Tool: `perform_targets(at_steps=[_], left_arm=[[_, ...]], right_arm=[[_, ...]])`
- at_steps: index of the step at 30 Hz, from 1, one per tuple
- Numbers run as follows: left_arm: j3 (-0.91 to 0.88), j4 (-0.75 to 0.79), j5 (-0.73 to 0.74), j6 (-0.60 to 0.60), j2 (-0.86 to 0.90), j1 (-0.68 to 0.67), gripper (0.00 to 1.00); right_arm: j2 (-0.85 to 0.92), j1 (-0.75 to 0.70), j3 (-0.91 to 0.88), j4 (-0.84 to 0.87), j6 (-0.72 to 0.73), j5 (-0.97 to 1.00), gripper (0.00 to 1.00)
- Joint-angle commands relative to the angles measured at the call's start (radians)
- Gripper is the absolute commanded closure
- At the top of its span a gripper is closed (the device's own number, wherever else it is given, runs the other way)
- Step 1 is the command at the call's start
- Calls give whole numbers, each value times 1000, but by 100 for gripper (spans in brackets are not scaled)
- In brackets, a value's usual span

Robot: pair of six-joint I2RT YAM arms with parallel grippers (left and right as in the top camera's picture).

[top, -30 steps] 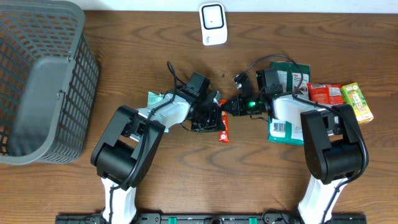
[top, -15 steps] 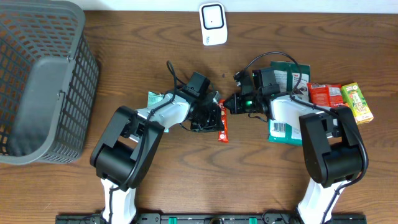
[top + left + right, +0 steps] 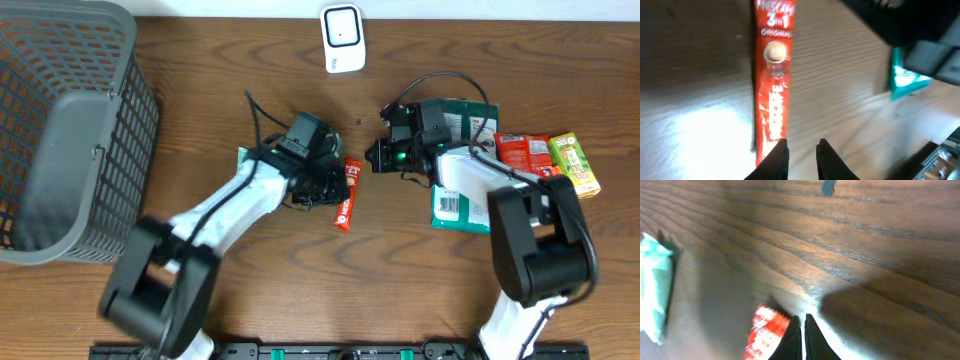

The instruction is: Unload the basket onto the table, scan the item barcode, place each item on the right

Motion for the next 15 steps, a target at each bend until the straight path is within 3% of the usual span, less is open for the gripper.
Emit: perform_targets(at_steps=[1, 4, 7, 15], left_arm=[[3, -61, -181, -2, -92, 3, 81], [3, -134, -351, -2, -129, 3, 92], [3, -195, -452, -2, -133, 13, 93], [3, -272, -489, -6, -133, 108, 92]], right_arm=[[-115, 9, 33, -59, -11, -7, 99], [-158, 43, 33, -179, -11, -26, 99], [-153, 117, 31, -266, -11, -20, 99], [-100, 340, 24, -271, 78, 175, 99]])
